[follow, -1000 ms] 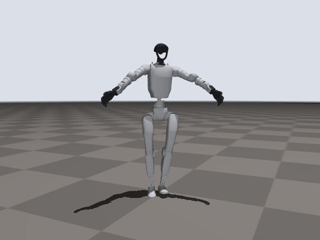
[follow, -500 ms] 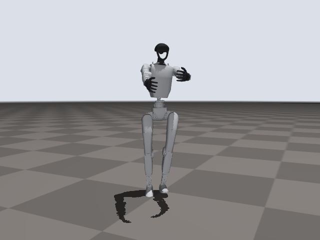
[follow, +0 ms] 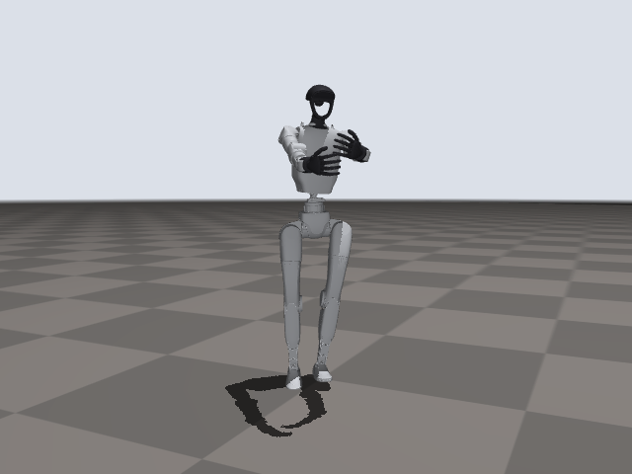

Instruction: Dance

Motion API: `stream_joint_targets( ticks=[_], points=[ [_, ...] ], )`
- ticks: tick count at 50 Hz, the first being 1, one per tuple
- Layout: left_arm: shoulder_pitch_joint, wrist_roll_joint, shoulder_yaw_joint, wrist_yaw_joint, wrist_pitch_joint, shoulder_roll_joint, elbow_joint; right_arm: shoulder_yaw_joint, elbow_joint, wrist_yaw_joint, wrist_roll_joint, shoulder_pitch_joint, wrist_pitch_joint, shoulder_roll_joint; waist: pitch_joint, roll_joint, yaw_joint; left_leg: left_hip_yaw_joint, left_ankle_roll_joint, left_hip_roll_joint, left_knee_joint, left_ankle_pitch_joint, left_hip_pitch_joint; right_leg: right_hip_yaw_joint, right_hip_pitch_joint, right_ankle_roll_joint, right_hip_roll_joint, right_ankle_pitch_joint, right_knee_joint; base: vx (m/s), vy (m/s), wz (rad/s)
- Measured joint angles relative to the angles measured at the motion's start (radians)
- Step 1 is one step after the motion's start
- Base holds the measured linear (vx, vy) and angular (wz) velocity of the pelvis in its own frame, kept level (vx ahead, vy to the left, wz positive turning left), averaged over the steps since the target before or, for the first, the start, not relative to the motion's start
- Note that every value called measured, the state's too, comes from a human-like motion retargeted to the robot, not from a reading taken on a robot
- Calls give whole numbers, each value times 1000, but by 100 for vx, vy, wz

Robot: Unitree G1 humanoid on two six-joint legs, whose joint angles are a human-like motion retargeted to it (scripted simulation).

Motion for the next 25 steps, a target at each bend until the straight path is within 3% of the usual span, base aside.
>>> stream_joint_targets(
  ticks=[9,15,22,25],
  points=[
    [-32,2,-14,22,-26,13,-6,14,-9,-73,-53,-45,8,-10,19,-8,14,-3,31,-14,73,-4,-78,-17,-66,40,-37,24,60,-9,3,-7],
    [-60,-4,-10,19,-6,56,-13,10,-18,-80,-66,-92,37,16,15,-5,37,30,35,12,146,-45,-164,43,-196,107,-20,23,268,-14,11,-54],
    [-85,26,-2,20,-2,57,-29,5,-27,-84,-56,-110,37,6,-18,55,69,0,10,93,219,-68,-268,8,-282,-7,21,-9,725,-14,13,-24],
    [-84,22,-3,17,-3,62,-29,6,-28,-83,-55,-110,34,11,-30,69,73,-18,-5,108,191,-49,-281,15,-257,6,38,18,771,-14,10,-11]
  ],
)
